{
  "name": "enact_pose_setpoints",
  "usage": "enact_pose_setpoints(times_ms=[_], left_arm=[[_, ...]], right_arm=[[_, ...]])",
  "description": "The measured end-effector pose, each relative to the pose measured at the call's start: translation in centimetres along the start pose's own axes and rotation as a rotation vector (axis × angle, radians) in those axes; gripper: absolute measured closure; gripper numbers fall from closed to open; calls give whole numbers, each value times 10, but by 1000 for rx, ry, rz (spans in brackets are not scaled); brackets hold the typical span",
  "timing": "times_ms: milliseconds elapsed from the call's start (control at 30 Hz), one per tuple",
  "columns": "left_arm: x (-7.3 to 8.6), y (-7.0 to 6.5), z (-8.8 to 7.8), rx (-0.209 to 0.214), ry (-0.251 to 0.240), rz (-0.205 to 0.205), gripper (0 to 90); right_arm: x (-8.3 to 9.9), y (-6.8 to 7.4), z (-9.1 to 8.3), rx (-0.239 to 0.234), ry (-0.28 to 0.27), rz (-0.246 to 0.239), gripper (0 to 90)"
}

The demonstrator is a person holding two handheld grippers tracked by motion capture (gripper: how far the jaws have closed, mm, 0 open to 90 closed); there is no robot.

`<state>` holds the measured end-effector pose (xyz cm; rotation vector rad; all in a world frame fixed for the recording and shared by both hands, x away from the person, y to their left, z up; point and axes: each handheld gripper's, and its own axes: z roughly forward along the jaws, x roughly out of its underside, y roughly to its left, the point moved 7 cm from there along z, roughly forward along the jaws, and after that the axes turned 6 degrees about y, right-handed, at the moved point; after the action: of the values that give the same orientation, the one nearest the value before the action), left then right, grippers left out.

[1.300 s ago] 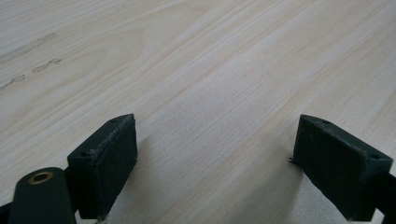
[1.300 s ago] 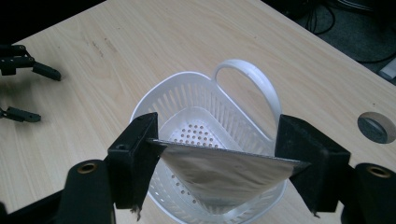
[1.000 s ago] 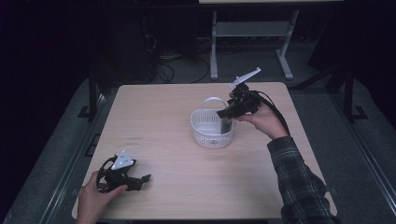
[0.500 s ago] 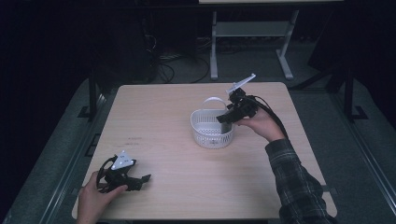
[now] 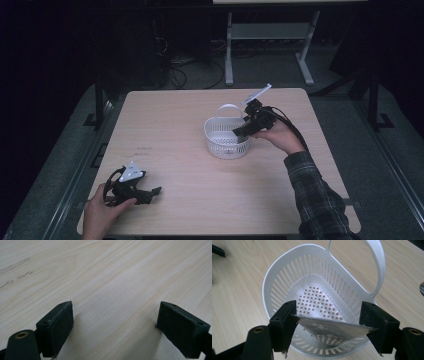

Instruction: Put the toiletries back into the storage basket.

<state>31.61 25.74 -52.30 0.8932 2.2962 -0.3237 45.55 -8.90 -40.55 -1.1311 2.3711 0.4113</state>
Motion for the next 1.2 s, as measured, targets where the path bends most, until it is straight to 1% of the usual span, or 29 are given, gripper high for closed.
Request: enact_pose_setpoints(times_ms=[133,167,200,300,367,433,600,733,833,900,933,1000,1033,1100,1133,1200], left_arm=[[0,0,0,0,0,0,126],[0,0,0,0,0,0,125],[0,0,0,0,0,0,126],[0,0,0,0,0,0,125],[0,0,0,0,0,0,126],[0,0,0,0,0,0,126],[0,0,0,0,1,0,126],[0,0,0,0,0,0,125],[0,0,0,0,0,0,125],[0,0,0,0,0,0,126],[0,0,0,0,1,1,126],[0,0,0,0,0,0,126],[0,0,0,0,0,1,125],[0,0,0,-1,1,1,125],[0,0,0,-1,0,1,125],[0,0,0,0,0,1,125]], right_arm=[[0,0,0,1,1,0,300],[0,0,0,-1,-2,1,278],[-1,-1,0,0,-4,6,237],[-1,-1,2,8,5,23,143],[0,-2,2,22,8,30,130],[0,-2,0,25,1,39,103],[1,0,-8,29,-27,50,88],[5,0,-15,38,-46,61,88],[11,0,-22,45,-57,78,88],[18,0,-27,51,-78,88,88],[18,0,-27,51,-78,88,88],[25,0,-30,59,-89,97,89],[31,0,-33,69,-102,109,90],[34,0,-34,73,-106,114,90],[39,0,-36,77,-113,124,91],[45,1,-37,73,-126,133,91]])
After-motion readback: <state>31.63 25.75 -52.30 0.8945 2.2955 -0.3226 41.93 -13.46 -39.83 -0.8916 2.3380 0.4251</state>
